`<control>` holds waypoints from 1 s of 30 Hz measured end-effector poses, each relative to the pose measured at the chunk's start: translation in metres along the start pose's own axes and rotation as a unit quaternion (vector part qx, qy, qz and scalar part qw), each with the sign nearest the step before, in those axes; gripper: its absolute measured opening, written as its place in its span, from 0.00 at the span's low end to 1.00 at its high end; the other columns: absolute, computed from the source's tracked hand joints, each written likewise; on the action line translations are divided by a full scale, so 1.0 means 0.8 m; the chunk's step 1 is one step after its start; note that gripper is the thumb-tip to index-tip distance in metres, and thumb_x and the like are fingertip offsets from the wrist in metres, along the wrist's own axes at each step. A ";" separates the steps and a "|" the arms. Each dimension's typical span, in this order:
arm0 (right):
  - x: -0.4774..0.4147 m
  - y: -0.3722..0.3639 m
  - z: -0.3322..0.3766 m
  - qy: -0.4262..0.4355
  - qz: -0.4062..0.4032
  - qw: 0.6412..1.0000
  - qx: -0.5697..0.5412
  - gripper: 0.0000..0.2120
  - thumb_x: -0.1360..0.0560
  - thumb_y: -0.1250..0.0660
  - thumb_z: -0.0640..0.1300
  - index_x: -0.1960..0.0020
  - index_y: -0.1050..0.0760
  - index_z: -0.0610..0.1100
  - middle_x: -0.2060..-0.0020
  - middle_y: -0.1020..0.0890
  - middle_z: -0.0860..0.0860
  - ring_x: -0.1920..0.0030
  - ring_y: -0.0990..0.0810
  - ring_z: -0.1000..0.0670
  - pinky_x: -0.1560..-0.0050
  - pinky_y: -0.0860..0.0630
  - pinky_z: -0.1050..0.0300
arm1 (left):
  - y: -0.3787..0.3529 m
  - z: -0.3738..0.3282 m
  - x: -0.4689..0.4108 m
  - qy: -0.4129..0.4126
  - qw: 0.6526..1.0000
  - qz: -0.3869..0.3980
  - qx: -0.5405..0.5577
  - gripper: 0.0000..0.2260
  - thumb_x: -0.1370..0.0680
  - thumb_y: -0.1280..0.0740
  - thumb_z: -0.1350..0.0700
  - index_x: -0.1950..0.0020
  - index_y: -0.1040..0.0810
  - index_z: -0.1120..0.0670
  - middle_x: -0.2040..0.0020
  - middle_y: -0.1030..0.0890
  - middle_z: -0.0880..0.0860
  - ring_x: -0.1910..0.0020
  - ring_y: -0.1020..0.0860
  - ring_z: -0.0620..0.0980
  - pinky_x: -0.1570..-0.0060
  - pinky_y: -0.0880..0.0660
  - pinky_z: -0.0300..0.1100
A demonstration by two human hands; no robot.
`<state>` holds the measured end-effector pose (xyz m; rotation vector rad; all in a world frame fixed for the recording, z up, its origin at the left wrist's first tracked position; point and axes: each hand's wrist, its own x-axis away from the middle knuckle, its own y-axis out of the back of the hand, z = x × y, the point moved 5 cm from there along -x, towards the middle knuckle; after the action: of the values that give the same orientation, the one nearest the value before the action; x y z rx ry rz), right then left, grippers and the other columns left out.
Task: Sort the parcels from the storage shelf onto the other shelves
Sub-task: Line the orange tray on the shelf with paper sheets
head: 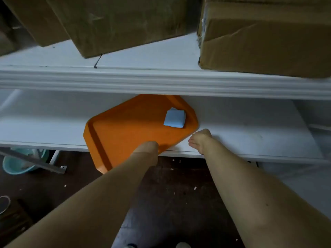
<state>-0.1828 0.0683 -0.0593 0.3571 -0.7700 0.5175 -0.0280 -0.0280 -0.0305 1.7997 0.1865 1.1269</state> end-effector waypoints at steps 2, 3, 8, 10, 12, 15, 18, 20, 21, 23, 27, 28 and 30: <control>-0.009 -0.001 -0.003 -0.001 -0.025 1.000 -0.002 0.16 0.21 0.44 0.31 0.34 0.32 0.33 0.37 0.25 0.35 0.42 0.21 0.41 0.41 0.23 0.50 | -0.002 0.002 -0.003 -0.009 1.000 0.009 -0.015 0.24 0.24 0.33 0.63 0.28 0.32 0.55 0.35 0.27 0.55 0.38 0.26 0.54 0.46 0.28 0.41; -0.013 -0.004 -0.005 -0.005 -0.023 1.000 -0.003 0.15 0.20 0.43 0.32 0.34 0.31 0.34 0.39 0.24 0.36 0.46 0.21 0.42 0.45 0.22 0.52 | -0.004 0.003 -0.003 -0.017 0.999 0.015 -0.027 0.26 0.24 0.33 0.63 0.27 0.34 0.53 0.35 0.27 0.56 0.38 0.26 0.55 0.45 0.28 0.42; -0.025 -0.018 -0.014 -0.018 -0.012 0.999 -0.045 0.13 0.20 0.43 0.33 0.36 0.30 0.36 0.41 0.23 0.38 0.45 0.22 0.43 0.43 0.24 0.49 | -0.007 0.003 -0.004 -0.052 0.997 0.024 -0.053 0.28 0.24 0.35 0.65 0.26 0.37 0.51 0.35 0.31 0.58 0.36 0.29 0.58 0.43 0.28 0.44; -0.027 -0.020 -0.017 -0.027 -0.016 0.998 -0.058 0.15 0.20 0.42 0.33 0.34 0.31 0.36 0.37 0.25 0.38 0.39 0.24 0.41 0.40 0.26 0.47 | -0.012 0.007 -0.005 -0.054 0.997 0.029 -0.044 0.28 0.24 0.35 0.66 0.26 0.37 0.50 0.36 0.31 0.57 0.38 0.27 0.58 0.45 0.28 0.43; -0.026 -0.026 -0.020 -0.040 -0.011 0.996 -0.081 0.18 0.20 0.41 0.32 0.31 0.33 0.37 0.33 0.28 0.38 0.35 0.27 0.39 0.36 0.28 0.45 | -0.019 0.010 -0.002 -0.061 0.997 0.039 -0.034 0.30 0.25 0.36 0.66 0.25 0.39 0.49 0.37 0.30 0.58 0.39 0.26 0.59 0.46 0.28 0.44; -0.024 -0.034 -0.022 -0.053 0.005 0.992 -0.118 0.18 0.21 0.39 0.33 0.31 0.32 0.38 0.34 0.27 0.40 0.33 0.27 0.42 0.33 0.32 0.45 | -0.027 0.014 0.001 -0.059 0.997 0.043 -0.025 0.28 0.25 0.35 0.66 0.27 0.36 0.52 0.36 0.29 0.58 0.37 0.27 0.58 0.43 0.29 0.44; -0.022 -0.040 -0.024 -0.066 0.014 0.986 -0.153 0.20 0.22 0.35 0.35 0.31 0.32 0.39 0.34 0.26 0.41 0.33 0.27 0.43 0.33 0.31 0.47 | -0.032 0.017 0.002 -0.053 0.997 0.040 -0.025 0.26 0.24 0.36 0.65 0.27 0.36 0.54 0.35 0.29 0.58 0.36 0.28 0.58 0.42 0.29 0.45; -0.018 -0.046 -0.029 -0.082 0.028 0.980 -0.179 0.21 0.23 0.33 0.37 0.32 0.32 0.39 0.35 0.25 0.41 0.34 0.27 0.43 0.33 0.31 0.47 | -0.030 0.020 0.004 -0.055 0.997 0.039 -0.027 0.27 0.24 0.37 0.66 0.26 0.37 0.53 0.35 0.30 0.59 0.37 0.28 0.59 0.41 0.29 0.46; -0.015 -0.048 -0.032 -0.094 0.038 0.976 -0.191 0.20 0.23 0.33 0.37 0.32 0.31 0.38 0.36 0.25 0.42 0.34 0.27 0.43 0.33 0.31 0.46 | -0.029 0.022 0.005 -0.051 0.997 0.041 -0.031 0.26 0.24 0.38 0.66 0.26 0.37 0.53 0.35 0.30 0.59 0.37 0.28 0.59 0.42 0.29 0.46; -0.006 -0.053 -0.038 -0.114 0.055 0.969 -0.213 0.18 0.23 0.33 0.38 0.34 0.30 0.38 0.37 0.24 0.42 0.35 0.26 0.43 0.33 0.30 0.44 | -0.027 0.027 0.010 -0.046 0.998 0.042 -0.032 0.24 0.24 0.38 0.66 0.28 0.35 0.54 0.35 0.30 0.58 0.37 0.28 0.59 0.42 0.29 0.47; 0.013 -0.063 -0.054 -0.146 0.067 0.962 -0.220 0.06 0.23 0.33 0.37 0.48 0.27 0.36 0.37 0.25 0.42 0.35 0.26 0.44 0.37 0.28 0.47 | -0.012 0.024 0.024 -0.042 0.998 0.033 -0.023 0.20 0.20 0.40 0.62 0.28 0.33 0.54 0.33 0.29 0.58 0.34 0.30 0.58 0.39 0.33 0.45; 0.016 -0.066 -0.057 -0.151 0.068 0.962 -0.218 0.03 0.23 0.34 0.36 0.51 0.28 0.37 0.36 0.25 0.42 0.35 0.26 0.45 0.39 0.27 0.47 | -0.003 0.019 0.029 -0.053 0.998 0.032 -0.016 0.19 0.19 0.41 0.60 0.27 0.34 0.55 0.31 0.30 0.58 0.32 0.31 0.58 0.38 0.34 0.45; 0.021 -0.068 -0.063 -0.157 0.067 0.965 -0.200 0.01 0.22 0.37 0.34 0.51 0.28 0.36 0.35 0.26 0.41 0.34 0.27 0.44 0.43 0.26 0.49 | 0.012 0.006 0.038 -0.083 0.995 0.043 0.019 0.19 0.17 0.46 0.59 0.26 0.36 0.59 0.28 0.33 0.60 0.29 0.35 0.58 0.35 0.38 0.44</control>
<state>-0.1137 0.0536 -0.0871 0.0068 -1.1881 0.4234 -0.0106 -0.0188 -0.0049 1.9403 0.0313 1.0330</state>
